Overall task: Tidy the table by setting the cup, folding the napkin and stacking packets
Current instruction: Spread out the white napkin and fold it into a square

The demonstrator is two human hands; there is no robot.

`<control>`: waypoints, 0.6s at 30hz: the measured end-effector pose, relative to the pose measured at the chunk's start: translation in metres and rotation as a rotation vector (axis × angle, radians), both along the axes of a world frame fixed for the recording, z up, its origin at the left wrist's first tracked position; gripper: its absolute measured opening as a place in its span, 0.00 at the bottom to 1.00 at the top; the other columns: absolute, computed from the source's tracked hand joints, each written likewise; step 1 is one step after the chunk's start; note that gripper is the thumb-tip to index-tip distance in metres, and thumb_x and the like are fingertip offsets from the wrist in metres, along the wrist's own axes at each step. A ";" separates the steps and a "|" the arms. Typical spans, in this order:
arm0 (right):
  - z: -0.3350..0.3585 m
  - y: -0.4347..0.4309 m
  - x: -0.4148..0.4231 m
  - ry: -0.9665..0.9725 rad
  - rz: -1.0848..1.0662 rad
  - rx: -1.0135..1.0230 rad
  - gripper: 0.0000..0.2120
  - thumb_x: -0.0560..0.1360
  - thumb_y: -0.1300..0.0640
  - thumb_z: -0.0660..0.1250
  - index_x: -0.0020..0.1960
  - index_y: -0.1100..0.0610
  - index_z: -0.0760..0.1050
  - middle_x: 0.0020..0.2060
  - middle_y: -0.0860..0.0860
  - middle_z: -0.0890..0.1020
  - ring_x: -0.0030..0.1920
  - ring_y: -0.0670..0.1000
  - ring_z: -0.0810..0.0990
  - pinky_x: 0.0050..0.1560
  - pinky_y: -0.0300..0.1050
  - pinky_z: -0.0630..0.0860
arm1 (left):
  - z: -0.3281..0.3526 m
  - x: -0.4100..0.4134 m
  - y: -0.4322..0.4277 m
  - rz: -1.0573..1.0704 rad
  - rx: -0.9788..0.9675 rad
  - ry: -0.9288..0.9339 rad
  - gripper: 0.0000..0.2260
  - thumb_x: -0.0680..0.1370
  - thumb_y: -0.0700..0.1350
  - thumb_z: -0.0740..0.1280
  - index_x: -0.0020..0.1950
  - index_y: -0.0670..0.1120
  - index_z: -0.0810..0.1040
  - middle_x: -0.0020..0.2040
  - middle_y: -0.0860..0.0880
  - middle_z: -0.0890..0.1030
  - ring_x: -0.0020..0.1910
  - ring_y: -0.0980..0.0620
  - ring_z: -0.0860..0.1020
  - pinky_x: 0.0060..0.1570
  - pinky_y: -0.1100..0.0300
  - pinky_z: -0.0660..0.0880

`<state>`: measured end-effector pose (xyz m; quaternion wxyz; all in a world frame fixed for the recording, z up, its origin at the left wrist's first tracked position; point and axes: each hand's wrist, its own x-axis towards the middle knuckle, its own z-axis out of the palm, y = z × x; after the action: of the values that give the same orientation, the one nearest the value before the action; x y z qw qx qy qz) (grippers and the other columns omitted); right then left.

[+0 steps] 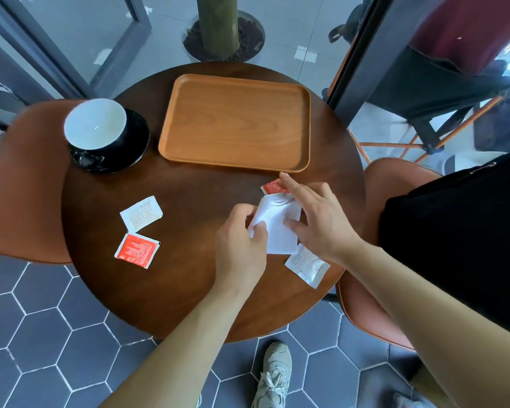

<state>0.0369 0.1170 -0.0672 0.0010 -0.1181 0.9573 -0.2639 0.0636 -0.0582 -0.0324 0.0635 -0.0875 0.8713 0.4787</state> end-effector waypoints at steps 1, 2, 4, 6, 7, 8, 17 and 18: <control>0.006 0.000 -0.002 -0.030 0.021 -0.045 0.36 0.75 0.59 0.71 0.79 0.51 0.61 0.64 0.48 0.79 0.58 0.54 0.70 0.59 0.53 0.72 | 0.002 0.000 -0.004 -0.036 -0.006 0.049 0.06 0.79 0.38 0.67 0.54 0.45 0.77 0.44 0.54 0.78 0.40 0.55 0.76 0.34 0.72 0.70; 0.011 0.000 -0.005 -0.058 0.039 -0.072 0.33 0.75 0.58 0.71 0.77 0.51 0.64 0.61 0.46 0.80 0.59 0.53 0.69 0.60 0.53 0.72 | 0.004 -0.001 -0.008 -0.071 -0.008 0.103 0.06 0.78 0.37 0.67 0.54 0.44 0.78 0.44 0.54 0.78 0.40 0.55 0.76 0.35 0.72 0.69; 0.022 -0.002 -0.007 -0.081 0.065 -0.096 0.21 0.77 0.58 0.70 0.70 0.52 0.74 0.54 0.43 0.78 0.59 0.51 0.69 0.59 0.54 0.71 | 0.007 -0.006 -0.017 -0.114 -0.002 0.189 0.06 0.77 0.36 0.68 0.54 0.43 0.79 0.44 0.53 0.80 0.42 0.55 0.76 0.38 0.71 0.71; 0.031 -0.005 -0.008 -0.100 0.065 -0.132 0.08 0.78 0.57 0.69 0.57 0.55 0.79 0.46 0.43 0.79 0.54 0.50 0.73 0.54 0.53 0.73 | 0.011 -0.012 -0.026 -0.106 0.013 0.213 0.07 0.77 0.38 0.69 0.54 0.46 0.80 0.45 0.56 0.81 0.46 0.56 0.78 0.41 0.65 0.75; 0.035 -0.008 -0.008 -0.123 0.050 -0.176 0.03 0.78 0.56 0.69 0.52 0.55 0.79 0.42 0.43 0.79 0.49 0.48 0.74 0.49 0.50 0.74 | 0.013 -0.014 -0.031 -0.079 0.034 0.207 0.08 0.77 0.40 0.70 0.54 0.50 0.80 0.46 0.59 0.81 0.48 0.58 0.79 0.43 0.65 0.76; 0.039 -0.011 -0.007 -0.150 0.030 -0.237 0.01 0.79 0.56 0.69 0.48 0.53 0.78 0.38 0.43 0.78 0.43 0.45 0.75 0.44 0.47 0.73 | 0.013 -0.016 -0.036 -0.038 0.060 0.190 0.10 0.77 0.42 0.71 0.56 0.53 0.79 0.49 0.61 0.81 0.51 0.60 0.79 0.44 0.67 0.76; 0.043 -0.062 0.012 -0.319 -0.338 -0.709 0.04 0.78 0.53 0.70 0.50 0.52 0.82 0.41 0.48 0.85 0.42 0.50 0.82 0.47 0.51 0.78 | -0.002 -0.003 -0.060 0.121 0.527 -0.197 0.18 0.74 0.42 0.75 0.62 0.52 0.78 0.53 0.56 0.86 0.53 0.58 0.84 0.45 0.65 0.80; 0.041 -0.067 0.014 -0.336 -0.373 -0.738 0.04 0.77 0.53 0.70 0.50 0.51 0.82 0.41 0.48 0.86 0.43 0.49 0.83 0.48 0.50 0.80 | -0.003 -0.003 -0.065 0.131 0.499 -0.176 0.18 0.74 0.42 0.75 0.62 0.52 0.78 0.53 0.57 0.85 0.53 0.59 0.84 0.45 0.65 0.81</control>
<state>0.0513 0.0501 -0.0257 0.0664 0.1086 0.7904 -0.5992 0.0601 -0.1233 -0.0359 0.1275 -0.1665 0.7100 0.6722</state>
